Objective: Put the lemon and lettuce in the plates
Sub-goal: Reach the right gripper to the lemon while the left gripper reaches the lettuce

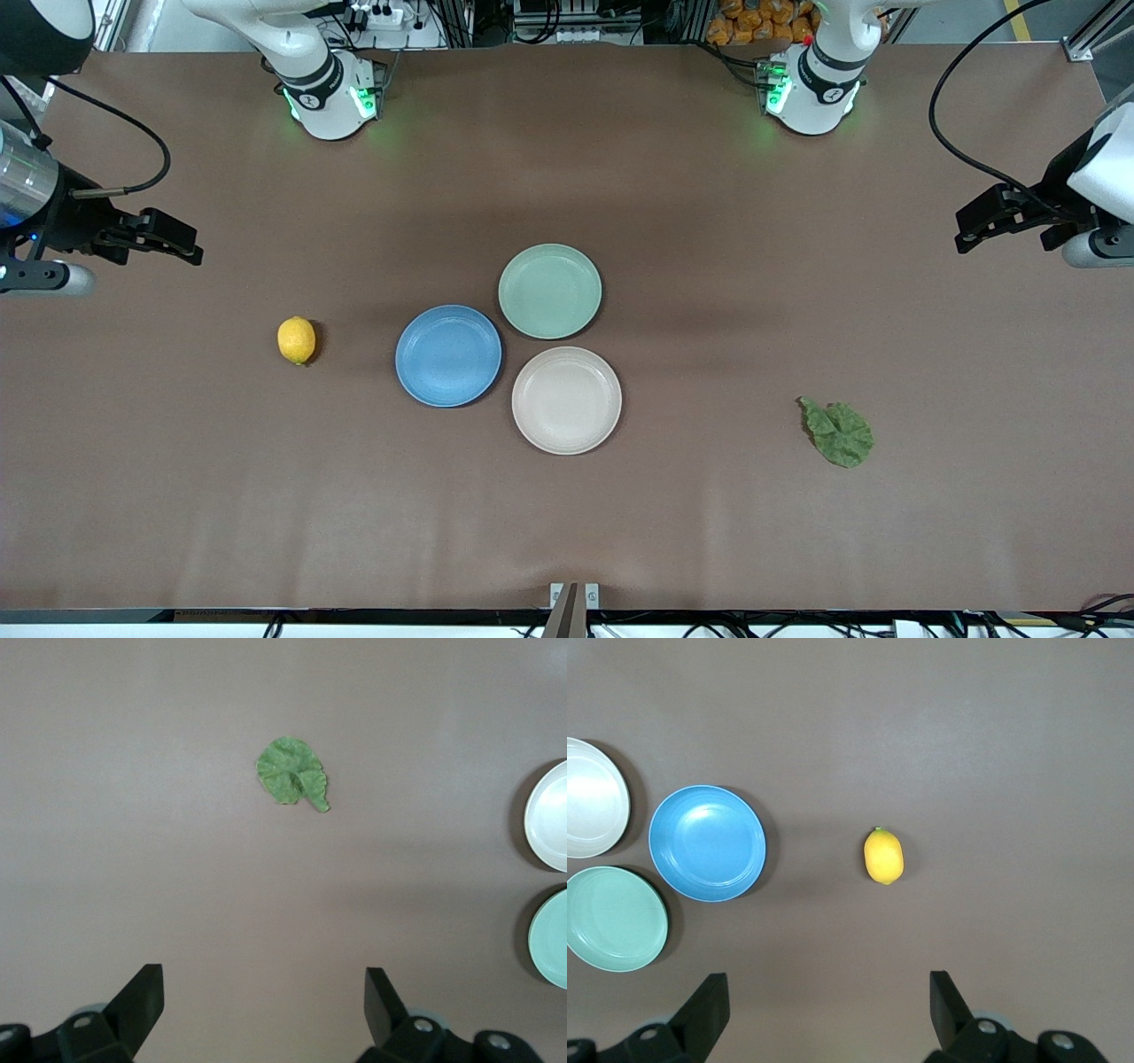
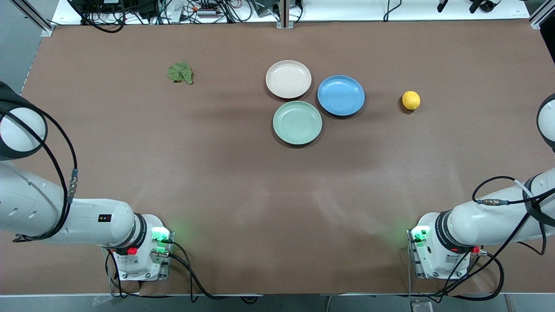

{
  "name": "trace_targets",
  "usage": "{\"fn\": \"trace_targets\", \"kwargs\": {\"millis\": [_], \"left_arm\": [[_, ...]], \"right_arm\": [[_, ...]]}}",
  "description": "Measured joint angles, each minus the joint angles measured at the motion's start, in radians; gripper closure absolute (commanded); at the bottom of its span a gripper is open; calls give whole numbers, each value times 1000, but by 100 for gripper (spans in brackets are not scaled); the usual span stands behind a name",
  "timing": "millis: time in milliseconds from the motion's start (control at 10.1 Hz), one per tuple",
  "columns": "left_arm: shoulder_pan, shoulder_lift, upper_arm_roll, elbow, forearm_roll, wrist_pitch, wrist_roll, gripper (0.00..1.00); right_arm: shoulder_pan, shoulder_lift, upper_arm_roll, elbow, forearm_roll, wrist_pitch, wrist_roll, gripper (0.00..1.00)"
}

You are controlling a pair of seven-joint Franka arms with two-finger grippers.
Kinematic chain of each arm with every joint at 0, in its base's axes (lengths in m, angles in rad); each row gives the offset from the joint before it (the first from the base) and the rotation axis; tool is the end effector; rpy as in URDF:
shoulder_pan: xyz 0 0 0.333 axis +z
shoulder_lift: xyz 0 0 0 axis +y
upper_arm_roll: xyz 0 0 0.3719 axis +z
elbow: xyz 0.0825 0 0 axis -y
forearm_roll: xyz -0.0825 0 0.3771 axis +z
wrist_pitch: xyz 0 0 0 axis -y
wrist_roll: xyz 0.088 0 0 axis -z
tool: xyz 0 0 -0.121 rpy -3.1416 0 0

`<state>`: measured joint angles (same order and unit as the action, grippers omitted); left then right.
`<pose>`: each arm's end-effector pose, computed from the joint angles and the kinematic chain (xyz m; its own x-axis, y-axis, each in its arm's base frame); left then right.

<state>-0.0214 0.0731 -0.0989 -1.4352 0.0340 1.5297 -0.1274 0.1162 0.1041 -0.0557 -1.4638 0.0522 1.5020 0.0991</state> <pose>0.5678 -0.0617 0.6849 0.9996 0.0089 0.0250 0.0095 -0.9997 -0.0237 0.5758 0.0435 0.6516 0.9969 -0.0351 -0.0699 -0.0380 -0.9985 -0.0397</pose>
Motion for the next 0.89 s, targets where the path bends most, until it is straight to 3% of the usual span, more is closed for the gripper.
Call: {"fn": "trace_targets", "kwargs": {"millis": [495, 692, 890], "left_arm": [[0, 15, 0, -7, 0, 0, 0, 0], [0, 73, 0, -14, 0, 40, 0, 0], [1, 169, 2, -25, 0, 136, 0, 0]], "right_arm": [[0, -13, 0, -22, 0, 1, 0, 0], [-8, -14, -2, -43, 0, 21, 0, 0], [-26, -9, -4, -145, 0, 139, -1, 0]]}}
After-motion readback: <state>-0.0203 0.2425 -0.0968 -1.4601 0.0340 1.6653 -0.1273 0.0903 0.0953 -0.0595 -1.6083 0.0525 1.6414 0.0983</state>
